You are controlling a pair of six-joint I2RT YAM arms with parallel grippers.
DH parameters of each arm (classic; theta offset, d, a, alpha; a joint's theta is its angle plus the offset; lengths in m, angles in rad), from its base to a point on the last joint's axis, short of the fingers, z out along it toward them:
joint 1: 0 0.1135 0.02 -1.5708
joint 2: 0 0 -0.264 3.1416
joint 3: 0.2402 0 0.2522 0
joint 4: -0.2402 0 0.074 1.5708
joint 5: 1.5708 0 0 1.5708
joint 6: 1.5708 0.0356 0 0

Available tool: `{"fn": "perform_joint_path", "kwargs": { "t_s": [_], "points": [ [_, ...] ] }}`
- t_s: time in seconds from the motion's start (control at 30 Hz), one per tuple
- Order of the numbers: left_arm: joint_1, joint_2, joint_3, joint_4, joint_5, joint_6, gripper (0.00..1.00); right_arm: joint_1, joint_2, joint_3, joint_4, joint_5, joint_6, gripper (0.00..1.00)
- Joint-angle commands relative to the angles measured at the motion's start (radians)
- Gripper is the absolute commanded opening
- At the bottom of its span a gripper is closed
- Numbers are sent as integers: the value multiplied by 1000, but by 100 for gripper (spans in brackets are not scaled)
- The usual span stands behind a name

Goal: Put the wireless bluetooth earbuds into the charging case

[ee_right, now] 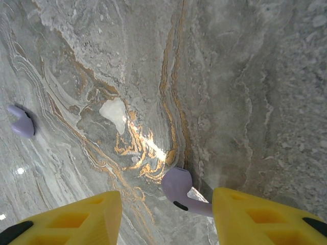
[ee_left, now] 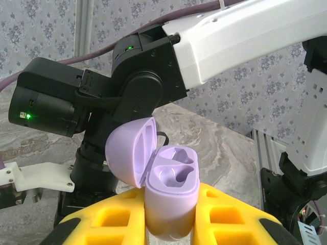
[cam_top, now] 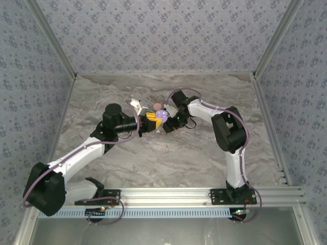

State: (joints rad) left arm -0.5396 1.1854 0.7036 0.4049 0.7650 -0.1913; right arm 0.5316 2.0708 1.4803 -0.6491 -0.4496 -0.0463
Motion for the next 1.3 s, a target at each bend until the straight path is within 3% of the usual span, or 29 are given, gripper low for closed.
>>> {"fn": "perform_joint_path", "kwargs": {
  "t_s": [0.0,0.53,0.83,1.27],
  "points": [
    [-5,-21,4,3,-1,21,20,5,11,17,-47,-19,-19,52],
    [-5,-25,0,5,-3,16,20,26,-4,8,-58,26,27,49],
    [-4,-34,-2,3,-3,18,20,57,-32,34,-48,200,49,49],
    [-6,-40,-1,-6,-4,23,20,92,16,103,-90,291,89,48]
  ]
}}
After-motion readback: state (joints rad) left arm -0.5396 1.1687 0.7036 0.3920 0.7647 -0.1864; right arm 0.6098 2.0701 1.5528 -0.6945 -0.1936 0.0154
